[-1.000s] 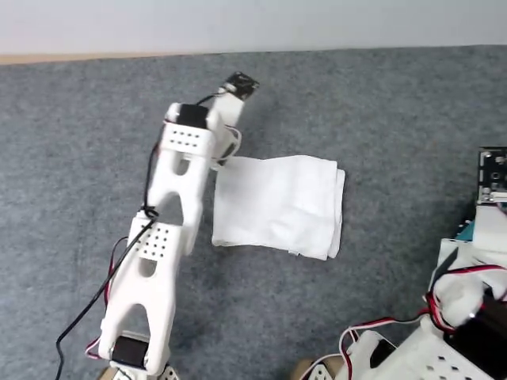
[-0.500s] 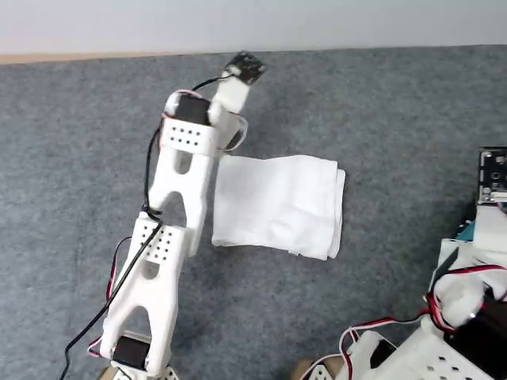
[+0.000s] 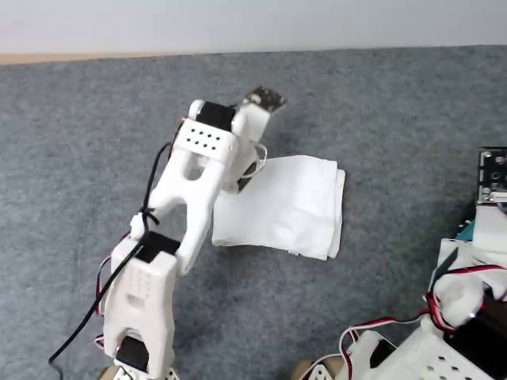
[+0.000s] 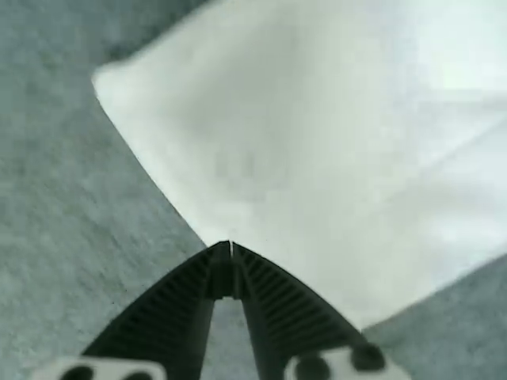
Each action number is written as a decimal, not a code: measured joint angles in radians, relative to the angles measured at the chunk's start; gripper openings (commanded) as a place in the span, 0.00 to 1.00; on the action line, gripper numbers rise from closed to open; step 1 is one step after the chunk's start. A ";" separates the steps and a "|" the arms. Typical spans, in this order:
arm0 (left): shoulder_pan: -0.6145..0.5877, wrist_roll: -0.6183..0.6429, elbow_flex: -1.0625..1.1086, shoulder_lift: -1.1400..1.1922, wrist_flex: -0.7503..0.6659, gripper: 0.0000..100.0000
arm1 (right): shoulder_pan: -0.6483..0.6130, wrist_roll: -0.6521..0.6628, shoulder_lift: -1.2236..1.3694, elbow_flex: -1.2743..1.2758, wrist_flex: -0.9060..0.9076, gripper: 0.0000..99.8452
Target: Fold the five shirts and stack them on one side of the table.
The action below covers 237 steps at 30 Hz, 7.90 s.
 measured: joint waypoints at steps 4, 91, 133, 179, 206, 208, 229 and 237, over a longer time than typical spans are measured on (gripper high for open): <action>0.002 0.009 0.117 -0.064 0.000 0.01 | 0.000 0.000 0.000 0.000 0.000 0.01; -0.064 -0.035 -0.822 0.528 -0.008 0.01 | 0.000 0.003 0.000 0.000 0.000 0.01; -0.560 0.000 0.695 -1.137 0.005 0.01 | -0.773 -0.394 0.815 0.123 -0.417 0.14; -0.687 -0.037 0.781 -1.135 -0.023 0.01 | -0.853 -0.445 1.063 0.121 -0.727 0.14; -0.687 -0.038 0.781 -1.135 -0.032 0.01 | -0.778 -0.321 1.501 -0.529 -0.554 0.01; -0.687 -0.038 0.781 -1.135 -0.032 0.01 | -0.758 -0.319 1.504 -0.535 -0.546 0.01; -0.687 -0.038 0.781 -1.135 -0.032 0.01 | -0.770 -0.382 1.381 -0.535 -0.437 0.07; -0.687 -0.038 0.781 -1.135 -0.032 0.01 | -0.821 -0.382 1.412 -0.537 -0.396 0.01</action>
